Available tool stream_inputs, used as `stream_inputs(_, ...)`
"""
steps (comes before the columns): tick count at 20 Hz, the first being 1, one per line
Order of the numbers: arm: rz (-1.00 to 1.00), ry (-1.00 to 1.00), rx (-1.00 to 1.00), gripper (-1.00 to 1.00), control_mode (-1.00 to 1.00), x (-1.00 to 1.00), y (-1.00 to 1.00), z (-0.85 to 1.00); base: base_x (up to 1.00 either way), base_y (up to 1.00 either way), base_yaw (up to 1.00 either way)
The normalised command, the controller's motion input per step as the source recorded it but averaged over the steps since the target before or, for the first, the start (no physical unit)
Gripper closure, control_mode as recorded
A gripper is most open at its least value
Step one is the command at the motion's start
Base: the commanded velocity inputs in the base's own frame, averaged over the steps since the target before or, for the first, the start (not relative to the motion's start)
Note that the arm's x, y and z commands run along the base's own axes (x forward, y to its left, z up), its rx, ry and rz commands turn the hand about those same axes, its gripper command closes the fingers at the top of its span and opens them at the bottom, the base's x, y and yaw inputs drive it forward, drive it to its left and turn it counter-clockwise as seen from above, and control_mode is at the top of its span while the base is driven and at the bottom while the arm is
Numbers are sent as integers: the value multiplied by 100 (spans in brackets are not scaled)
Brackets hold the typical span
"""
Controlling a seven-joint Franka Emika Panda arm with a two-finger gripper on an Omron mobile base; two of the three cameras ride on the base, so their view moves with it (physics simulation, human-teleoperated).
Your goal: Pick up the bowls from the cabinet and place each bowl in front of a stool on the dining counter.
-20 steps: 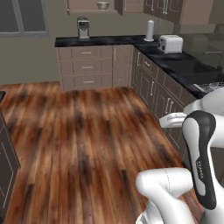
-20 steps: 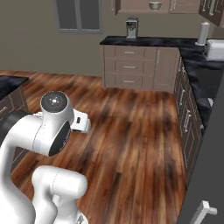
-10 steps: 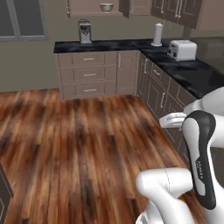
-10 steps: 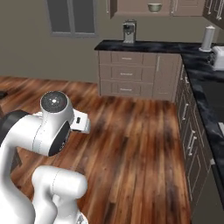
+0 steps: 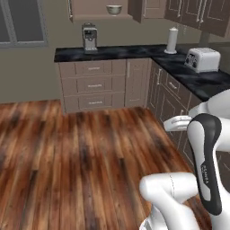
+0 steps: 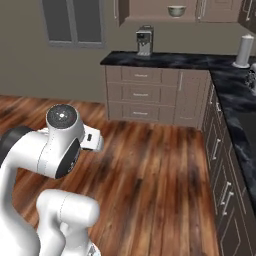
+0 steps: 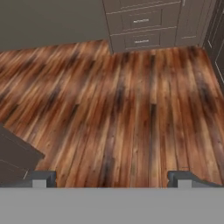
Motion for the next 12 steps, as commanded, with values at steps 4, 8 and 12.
stream_inputs(4, 0, 0, 0, -100, 100, 0, 0, 0, 100, -11, 0)
stream_inputs(8, 0, 0, 0, -100, 100, 0, 0, 0, 100, -14, 0)
stream_inputs(12, 0, 0, 0, -100, 100, 0, 0, 0, 100, -17, 0)
